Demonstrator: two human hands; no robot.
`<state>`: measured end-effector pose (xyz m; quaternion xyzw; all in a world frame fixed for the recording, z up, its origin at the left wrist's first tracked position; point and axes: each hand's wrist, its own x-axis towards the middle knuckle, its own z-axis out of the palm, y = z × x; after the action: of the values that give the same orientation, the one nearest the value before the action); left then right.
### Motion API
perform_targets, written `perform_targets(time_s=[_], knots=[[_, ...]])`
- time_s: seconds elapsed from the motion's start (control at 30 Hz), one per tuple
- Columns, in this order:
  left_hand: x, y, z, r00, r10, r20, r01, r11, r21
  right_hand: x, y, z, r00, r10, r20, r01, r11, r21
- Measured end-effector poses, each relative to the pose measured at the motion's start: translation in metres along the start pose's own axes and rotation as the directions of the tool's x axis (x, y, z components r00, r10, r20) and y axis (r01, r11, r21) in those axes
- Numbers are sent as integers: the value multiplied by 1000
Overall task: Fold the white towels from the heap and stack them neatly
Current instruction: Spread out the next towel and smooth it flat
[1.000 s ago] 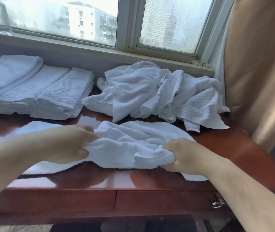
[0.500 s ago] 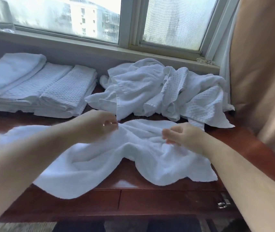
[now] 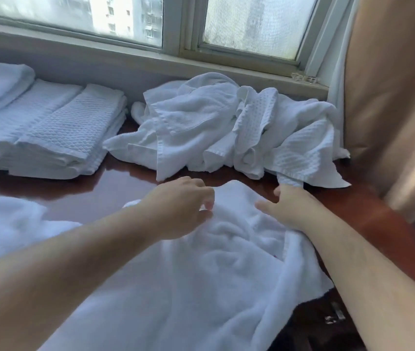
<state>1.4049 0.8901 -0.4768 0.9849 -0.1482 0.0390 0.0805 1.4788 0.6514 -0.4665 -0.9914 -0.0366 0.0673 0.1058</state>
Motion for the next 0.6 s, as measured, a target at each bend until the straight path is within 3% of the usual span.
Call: perform_targets(time_s=[0.1,0.17,0.27,0.4,0.47,0.5,0.53,0.57,0.6], knots=[[11,-2,21,988,-20,151,29,998,-52,4,16,1,988,41,148,-31,997,-68],[14,-2,30,982,0,189,6,999,-31,8,26,4,990,0,143,3,1000,-17],[24,3,35,974,25,224,-30,999,20,20,41,-1,988,26,-151,-7,993,122],[35,17,38,984,68,163,-60,997,-57,27,58,-9,857,189,-479,27,912,408],[37,16,36,995,23,95,-15,996,-86,27,63,-13,843,218,-491,144,788,598],[38,14,32,995,-24,97,33,996,-87,25,63,-17,865,232,-445,175,691,701],[39,13,30,990,-69,123,77,995,-67,26,65,-19,886,229,-404,165,658,735],[40,12,30,982,-100,158,105,994,-21,26,67,-22,908,205,-365,106,731,674],[42,11,30,975,-117,186,113,993,35,27,68,-23,921,183,-345,12,870,493]])
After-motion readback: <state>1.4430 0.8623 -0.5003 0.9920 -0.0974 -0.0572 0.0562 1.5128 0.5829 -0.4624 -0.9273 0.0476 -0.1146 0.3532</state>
